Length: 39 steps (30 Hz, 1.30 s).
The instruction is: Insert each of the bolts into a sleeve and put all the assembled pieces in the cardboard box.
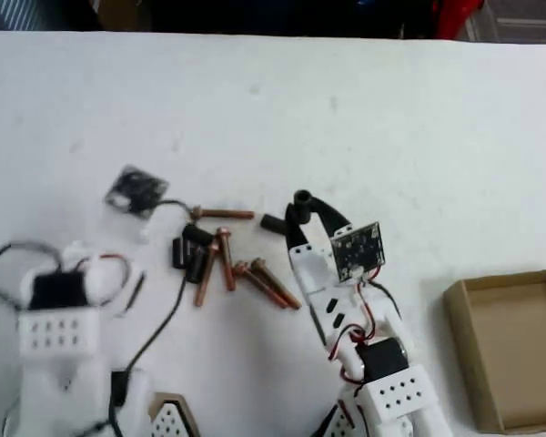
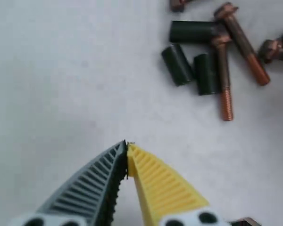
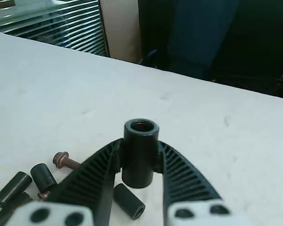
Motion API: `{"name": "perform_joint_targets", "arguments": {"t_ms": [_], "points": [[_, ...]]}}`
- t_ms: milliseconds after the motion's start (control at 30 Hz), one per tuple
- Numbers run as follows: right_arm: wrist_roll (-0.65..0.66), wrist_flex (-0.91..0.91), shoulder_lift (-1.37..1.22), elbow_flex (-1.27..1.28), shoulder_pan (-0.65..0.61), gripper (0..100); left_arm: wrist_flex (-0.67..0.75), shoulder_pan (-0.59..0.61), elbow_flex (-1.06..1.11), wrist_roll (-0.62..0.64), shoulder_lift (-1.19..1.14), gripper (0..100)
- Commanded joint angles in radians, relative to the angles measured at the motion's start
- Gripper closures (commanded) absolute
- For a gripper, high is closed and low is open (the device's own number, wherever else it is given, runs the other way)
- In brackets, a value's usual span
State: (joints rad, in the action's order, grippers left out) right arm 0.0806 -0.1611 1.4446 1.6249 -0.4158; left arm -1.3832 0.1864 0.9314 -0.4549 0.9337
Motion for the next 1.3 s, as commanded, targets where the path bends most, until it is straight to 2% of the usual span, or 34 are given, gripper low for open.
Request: {"name": "perform_joint_targets", "arguments": {"t_ms": [0, 100, 233, 333, 533, 767, 1000, 1267], "points": [[-0.009, 0.047, 0.012, 0.014, 0.007, 98.1, -0.04, -0.189, -0.13, 0.106, -0.229, 97], [-0.005, 0.093, 0.012, 0.038, 0.007, 98.1, -0.038, -0.283, -0.193, 0.183, -0.351, 97], [-0.005, 0.108, 0.012, 0.055, 0.007, 98.1, -0.037, -0.364, -0.296, 0.353, -0.493, 97], [-0.005, 0.105, 0.012, 0.058, 0.007, 98.1, -0.034, -0.404, -0.35, 0.448, -0.607, 97], [-0.003, 0.105, 0.012, 0.06, 0.025, 98.1, -0.028, -0.432, -0.453, 0.545, -0.835, 89], [-0.003, 0.107, 0.012, 0.058, 0.082, 98.1, 0.068, -0.447, -0.499, 0.615, -0.975, 90], [-0.003, 0.107, 0.012, 0.058, 0.082, 98.1, 0.124, -0.51, -0.499, 0.615, -1.012, 90], [-0.003, 0.107, 0.012, 0.06, 0.082, 98.1, 0.187, -0.449, -0.491, 0.611, -1.013, 90]]}}
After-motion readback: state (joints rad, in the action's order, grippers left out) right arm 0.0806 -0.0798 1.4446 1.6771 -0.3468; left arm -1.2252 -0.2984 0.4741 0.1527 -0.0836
